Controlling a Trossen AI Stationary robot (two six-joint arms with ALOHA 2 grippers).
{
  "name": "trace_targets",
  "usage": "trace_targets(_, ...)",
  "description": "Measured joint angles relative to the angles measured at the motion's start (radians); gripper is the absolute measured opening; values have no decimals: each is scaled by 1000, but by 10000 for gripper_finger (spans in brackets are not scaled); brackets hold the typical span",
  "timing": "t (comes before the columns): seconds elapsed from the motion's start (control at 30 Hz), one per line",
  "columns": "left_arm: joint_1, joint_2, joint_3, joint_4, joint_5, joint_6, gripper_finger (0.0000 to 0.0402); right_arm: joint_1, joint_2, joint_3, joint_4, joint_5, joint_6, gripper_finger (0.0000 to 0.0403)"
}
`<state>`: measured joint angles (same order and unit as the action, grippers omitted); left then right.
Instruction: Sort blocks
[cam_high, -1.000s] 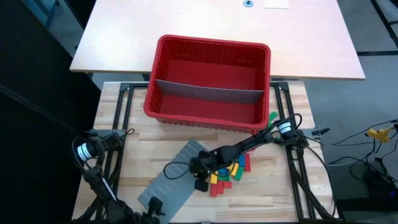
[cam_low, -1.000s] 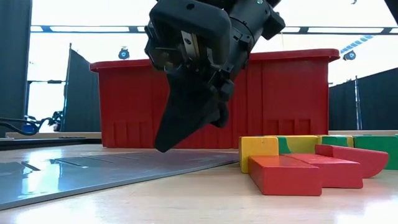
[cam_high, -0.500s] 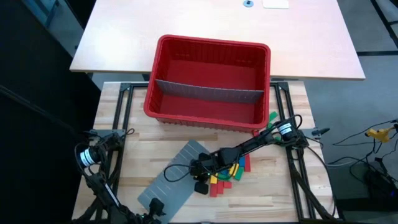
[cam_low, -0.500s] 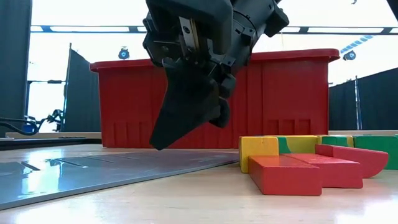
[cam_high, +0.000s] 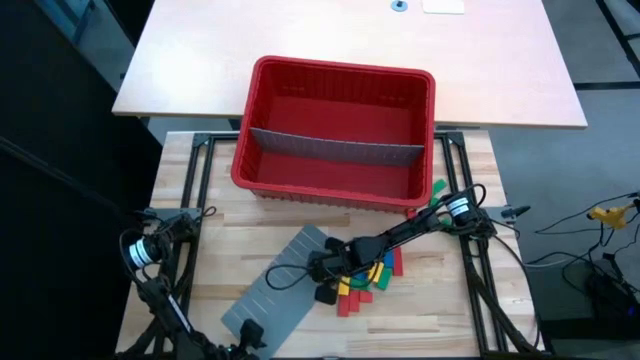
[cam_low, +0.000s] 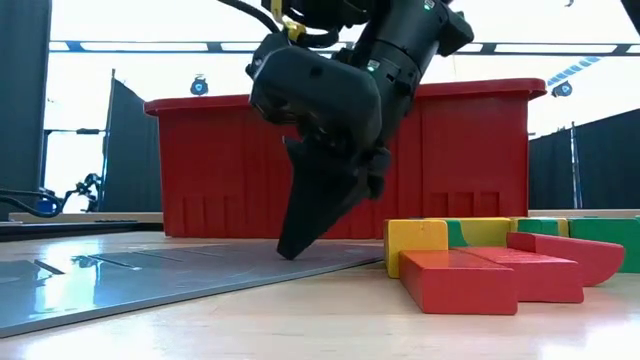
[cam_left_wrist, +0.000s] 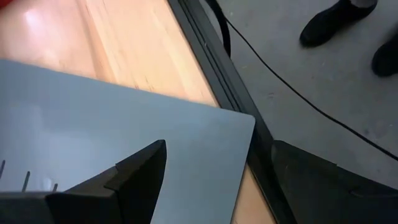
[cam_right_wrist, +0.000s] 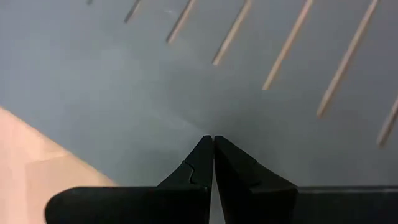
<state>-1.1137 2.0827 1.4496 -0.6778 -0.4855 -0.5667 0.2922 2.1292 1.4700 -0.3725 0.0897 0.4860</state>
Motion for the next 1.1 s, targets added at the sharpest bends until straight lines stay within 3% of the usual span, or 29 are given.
trace_targets(0.3, 0, 0, 4, -24, -3, -11, 278, -4, 1, 0, -11, 3, -33, 0)
trace_targets(0.77, 1, 0, -4, -46, -2, -47, 278, 46, 76, 3, 162, -135, 31, 0)
trace_targets(1.1, -47, -2, 25, -51, 132, -48, 278, 45, 76, 3, 156, -141, 27, 0)
